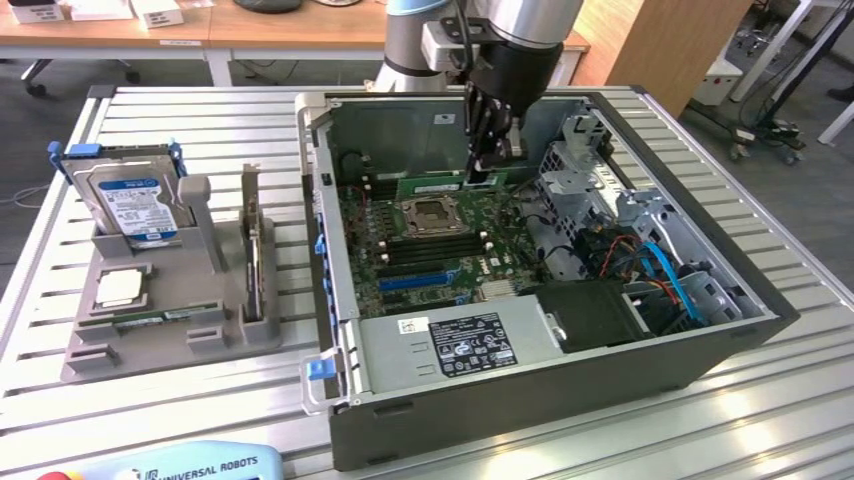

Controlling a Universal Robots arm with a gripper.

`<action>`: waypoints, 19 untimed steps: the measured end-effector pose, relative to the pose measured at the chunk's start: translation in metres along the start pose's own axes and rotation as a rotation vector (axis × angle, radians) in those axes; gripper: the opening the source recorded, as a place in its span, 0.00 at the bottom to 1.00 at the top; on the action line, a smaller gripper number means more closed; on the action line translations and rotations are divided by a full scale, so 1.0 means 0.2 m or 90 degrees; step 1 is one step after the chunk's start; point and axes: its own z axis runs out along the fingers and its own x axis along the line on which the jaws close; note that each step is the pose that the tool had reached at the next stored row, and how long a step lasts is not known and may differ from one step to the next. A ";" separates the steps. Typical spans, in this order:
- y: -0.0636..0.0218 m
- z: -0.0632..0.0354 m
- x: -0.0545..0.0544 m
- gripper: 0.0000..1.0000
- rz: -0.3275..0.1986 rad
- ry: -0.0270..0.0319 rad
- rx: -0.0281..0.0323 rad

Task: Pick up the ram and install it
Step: 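Insert the ram into the slot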

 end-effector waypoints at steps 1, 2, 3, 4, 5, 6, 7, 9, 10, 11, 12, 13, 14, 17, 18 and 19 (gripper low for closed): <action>0.000 0.009 0.00 0.11 0.000 -0.0001 -0.0001; 0.000 0.017 0.00 0.11 0.000 -0.0001 -0.0003; -0.001 0.024 0.00 0.11 0.000 0.0000 -0.0003; -0.001 0.032 0.00 0.11 0.000 0.0000 -0.0004; -0.001 0.040 0.00 0.11 0.000 0.0000 -0.0003; -0.001 0.047 0.00 0.11 0.000 0.0000 -0.0004; -0.002 0.054 0.00 0.11 0.000 0.0000 -0.0004; -0.002 0.068 0.00 0.11 0.000 0.0000 -0.0003; -0.002 0.075 0.00 0.11 0.000 -0.0001 -0.0003; -0.002 0.082 0.00 0.11 0.000 0.0000 -0.0003; -0.003 0.090 0.00 0.11 0.000 0.0000 -0.0003; -0.003 0.097 0.00 0.11 0.000 -0.0001 -0.0003; -0.003 0.103 0.00 0.11 0.000 0.0000 -0.0004; -0.003 0.121 0.01 0.11 0.000 0.0000 -0.0003; -0.004 0.126 0.01 0.11 0.000 0.0000 -0.0004; -0.004 0.131 0.01 0.11 0.000 0.0000 -0.0003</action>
